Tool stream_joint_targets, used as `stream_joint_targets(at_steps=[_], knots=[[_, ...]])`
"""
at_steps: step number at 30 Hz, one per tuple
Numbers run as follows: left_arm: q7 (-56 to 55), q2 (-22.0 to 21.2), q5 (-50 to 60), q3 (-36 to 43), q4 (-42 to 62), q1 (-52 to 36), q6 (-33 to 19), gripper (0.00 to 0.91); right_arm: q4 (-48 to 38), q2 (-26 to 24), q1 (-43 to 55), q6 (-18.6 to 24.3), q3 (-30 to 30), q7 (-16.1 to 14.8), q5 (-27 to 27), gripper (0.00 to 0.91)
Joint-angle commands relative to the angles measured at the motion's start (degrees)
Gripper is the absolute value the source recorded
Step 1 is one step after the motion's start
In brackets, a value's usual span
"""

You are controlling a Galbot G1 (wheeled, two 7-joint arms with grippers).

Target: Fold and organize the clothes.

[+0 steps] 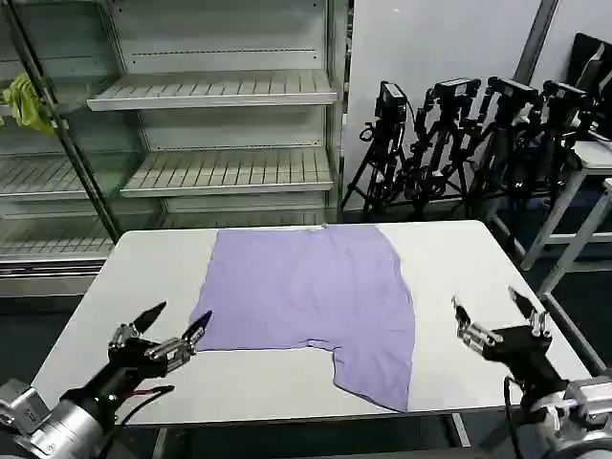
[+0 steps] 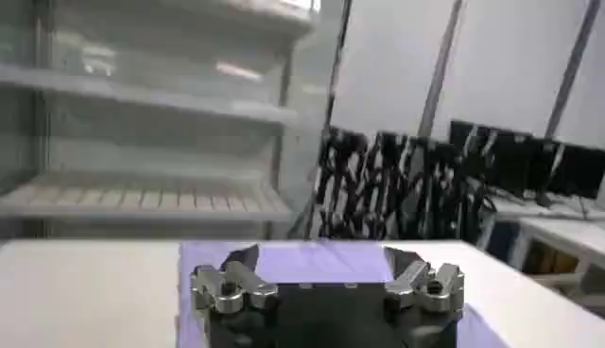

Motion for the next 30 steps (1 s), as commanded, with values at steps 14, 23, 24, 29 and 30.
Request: stream_joint_targets(at_steps=[14,23,24,29,30], knots=[[1.09,1.67,3.01,9.36,10.27,-5.64,0.25,0.907,-2.96,5.56,-1.32,1.72,-15.66,0.99,-6.61,0.907],[1.49,2.28,3.67,15.48,15.69,-11.65,0.27,0.907,-5.86,8.45,0.39,2.46,-20.02,0.22,-8.83,0.907],[1.5,2.31,3.71,15.92,16.2,-12.03,0.27,0.907,-6.13,8.65,0.47,2.5,-20.31,0.22,-8.9,0.907],[1.84,2.43,4.32,18.04,19.37,-14.51,0.21,0.907,-7.47,9.52,1.53,2.95,-21.77,0.03,-9.53,0.907],[1.98,2.47,4.58,18.25,20.04,-15.12,0.14,0.907,-7.6,9.72,1.76,3.01,-22.02,-0.13,-9.66,0.907]])
